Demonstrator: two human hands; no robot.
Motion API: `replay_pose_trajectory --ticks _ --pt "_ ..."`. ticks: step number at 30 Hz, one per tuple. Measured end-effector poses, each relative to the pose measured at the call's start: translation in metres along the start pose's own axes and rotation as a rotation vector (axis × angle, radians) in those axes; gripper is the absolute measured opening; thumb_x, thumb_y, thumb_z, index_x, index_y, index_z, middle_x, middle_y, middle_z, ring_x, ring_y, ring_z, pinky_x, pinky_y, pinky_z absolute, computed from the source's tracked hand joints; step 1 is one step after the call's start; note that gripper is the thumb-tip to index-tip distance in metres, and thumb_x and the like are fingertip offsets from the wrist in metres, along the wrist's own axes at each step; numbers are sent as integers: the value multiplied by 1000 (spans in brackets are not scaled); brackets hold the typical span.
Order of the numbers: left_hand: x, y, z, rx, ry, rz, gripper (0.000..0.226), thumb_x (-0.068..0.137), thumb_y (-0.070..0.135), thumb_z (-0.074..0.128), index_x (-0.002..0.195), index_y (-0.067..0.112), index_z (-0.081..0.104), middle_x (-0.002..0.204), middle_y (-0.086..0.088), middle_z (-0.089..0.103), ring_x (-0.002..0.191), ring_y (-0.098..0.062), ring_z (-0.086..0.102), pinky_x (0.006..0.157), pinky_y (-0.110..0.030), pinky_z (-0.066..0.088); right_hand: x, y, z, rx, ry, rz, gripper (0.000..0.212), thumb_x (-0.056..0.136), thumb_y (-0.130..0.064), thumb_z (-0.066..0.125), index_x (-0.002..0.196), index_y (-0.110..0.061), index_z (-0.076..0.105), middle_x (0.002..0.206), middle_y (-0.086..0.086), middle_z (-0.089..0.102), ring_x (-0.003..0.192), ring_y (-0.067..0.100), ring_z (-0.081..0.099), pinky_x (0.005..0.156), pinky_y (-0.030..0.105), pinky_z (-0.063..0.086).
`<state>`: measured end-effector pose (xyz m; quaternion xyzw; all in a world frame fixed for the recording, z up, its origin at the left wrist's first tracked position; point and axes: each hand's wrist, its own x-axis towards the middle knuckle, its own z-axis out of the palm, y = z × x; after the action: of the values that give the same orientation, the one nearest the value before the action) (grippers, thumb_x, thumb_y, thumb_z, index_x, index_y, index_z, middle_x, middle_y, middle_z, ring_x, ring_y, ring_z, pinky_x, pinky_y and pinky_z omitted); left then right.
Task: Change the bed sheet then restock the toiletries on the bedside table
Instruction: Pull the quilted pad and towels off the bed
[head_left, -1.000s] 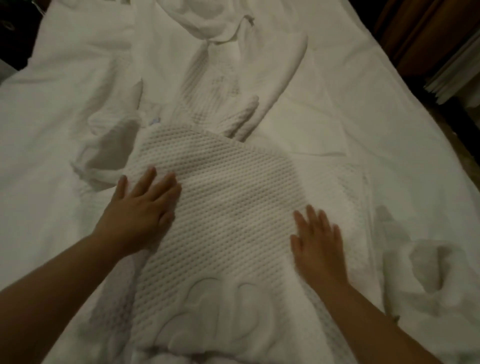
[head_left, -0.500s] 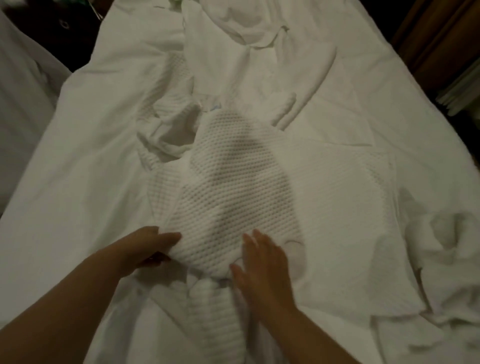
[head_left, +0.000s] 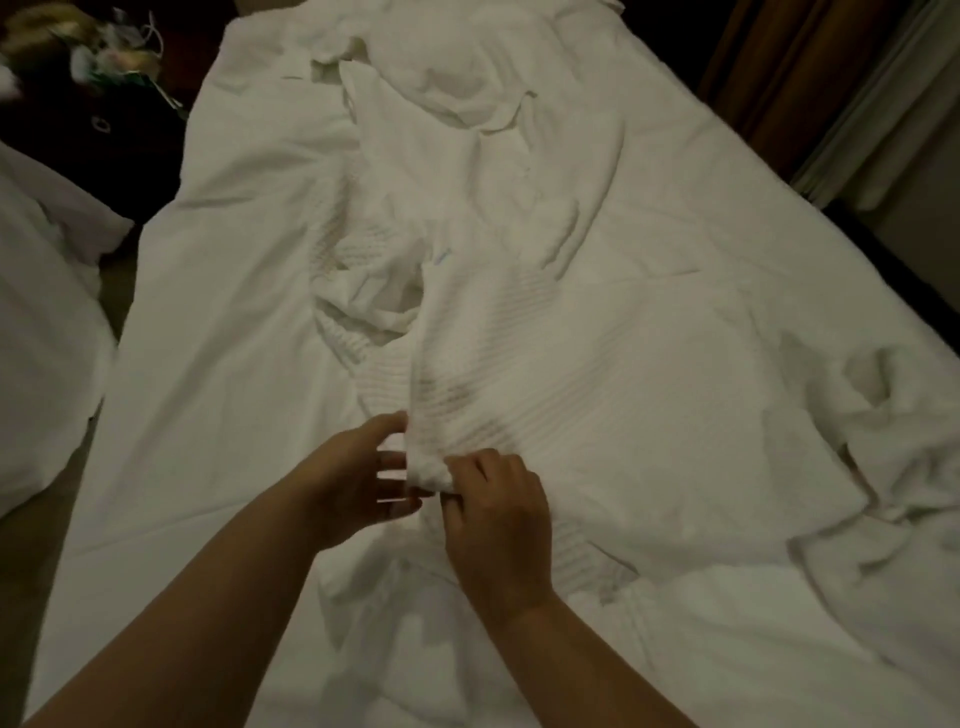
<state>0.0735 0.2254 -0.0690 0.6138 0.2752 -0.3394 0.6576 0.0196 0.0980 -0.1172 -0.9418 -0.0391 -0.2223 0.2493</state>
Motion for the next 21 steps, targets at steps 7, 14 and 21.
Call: replay_pose_trajectory --ticks 7,14,21 --pt "23 -38 14 -10 93 -96 13 93 6 52 92 2 64 86 -17 65 72 -26 61 46 -24 53 -40 35 -4 -56 -198 24 29 80 -39 44 97 -27 64 89 -10 66 81 11 57 74 24 40" --pt "45 -60 3 239 459 132 14 77 -5 60 87 2 66 66 -22 63 56 -26 62 62 -36 55 -42 190 -75 -212 7 695 26 88 -19 57 106 -3 66 99 21 64 90 40 62 75 41 50" --pt "48 -75 13 272 520 361 35 85 38 44 111 17 54 104 -17 60 90 -36 59 85 -56 50 -17 298 -125 -174 -122 945 57 90 -27 57 140 -8 38 134 18 48 121 34 48 100 42 42"
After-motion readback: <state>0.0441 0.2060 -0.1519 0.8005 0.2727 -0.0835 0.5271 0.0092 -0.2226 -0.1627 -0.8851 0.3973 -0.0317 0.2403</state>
